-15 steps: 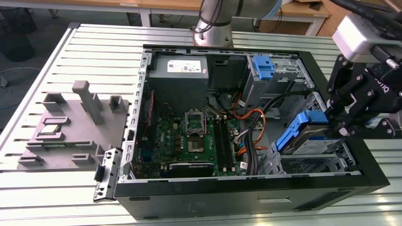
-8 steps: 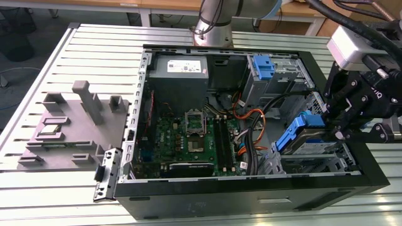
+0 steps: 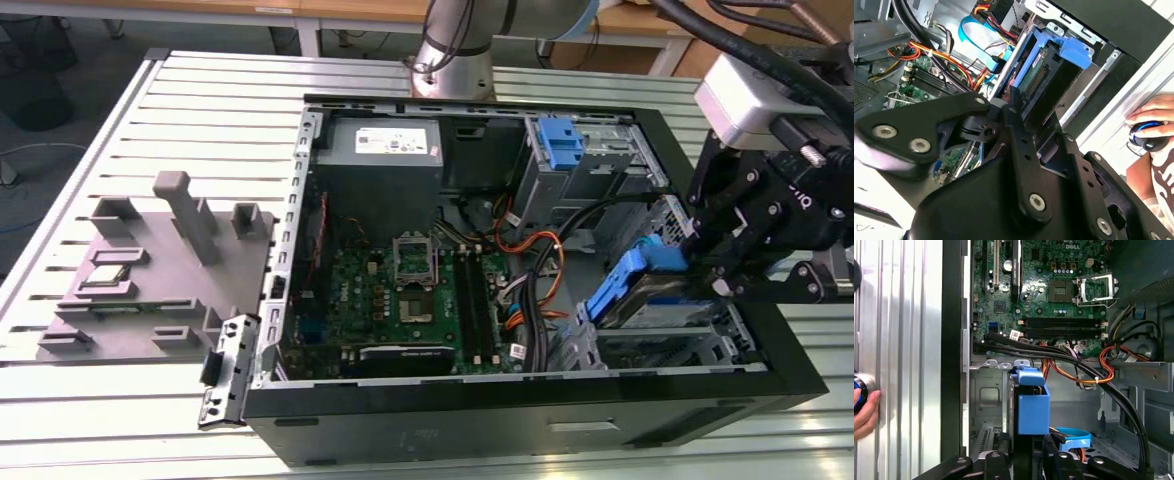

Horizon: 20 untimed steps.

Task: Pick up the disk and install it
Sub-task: 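Insert the disk into the insertion slot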

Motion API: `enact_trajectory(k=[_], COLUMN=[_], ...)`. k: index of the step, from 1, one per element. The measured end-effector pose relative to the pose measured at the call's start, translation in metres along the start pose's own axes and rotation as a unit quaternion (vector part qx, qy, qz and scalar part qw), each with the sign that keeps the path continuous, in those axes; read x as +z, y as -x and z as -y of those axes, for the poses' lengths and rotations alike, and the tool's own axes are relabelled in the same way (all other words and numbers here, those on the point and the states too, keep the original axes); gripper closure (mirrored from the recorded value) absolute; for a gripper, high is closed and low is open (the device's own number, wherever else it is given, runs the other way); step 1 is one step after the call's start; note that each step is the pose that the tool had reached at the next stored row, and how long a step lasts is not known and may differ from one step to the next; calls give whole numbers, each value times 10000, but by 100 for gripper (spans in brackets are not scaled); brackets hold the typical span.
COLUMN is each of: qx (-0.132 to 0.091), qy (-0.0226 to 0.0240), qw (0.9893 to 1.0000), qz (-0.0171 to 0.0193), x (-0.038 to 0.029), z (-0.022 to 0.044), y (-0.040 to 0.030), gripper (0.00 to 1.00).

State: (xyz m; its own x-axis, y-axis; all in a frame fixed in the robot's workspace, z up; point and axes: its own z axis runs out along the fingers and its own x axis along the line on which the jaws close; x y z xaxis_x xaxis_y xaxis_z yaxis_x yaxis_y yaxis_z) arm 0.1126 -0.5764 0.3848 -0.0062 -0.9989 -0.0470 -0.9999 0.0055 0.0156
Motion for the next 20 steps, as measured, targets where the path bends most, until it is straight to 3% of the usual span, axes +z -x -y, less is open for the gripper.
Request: enact_trajectory(k=[2,7,13,20], qx=[0,0,-11,-16], qy=[0,-3,-84,-137], qw=[10000,10000,10000,9999], qz=[0,5,18,20], x=[1,8,73,136], z=[0,-3,-59,-87], y=[-1,0,10,97], gripper=[58,58,58,58])
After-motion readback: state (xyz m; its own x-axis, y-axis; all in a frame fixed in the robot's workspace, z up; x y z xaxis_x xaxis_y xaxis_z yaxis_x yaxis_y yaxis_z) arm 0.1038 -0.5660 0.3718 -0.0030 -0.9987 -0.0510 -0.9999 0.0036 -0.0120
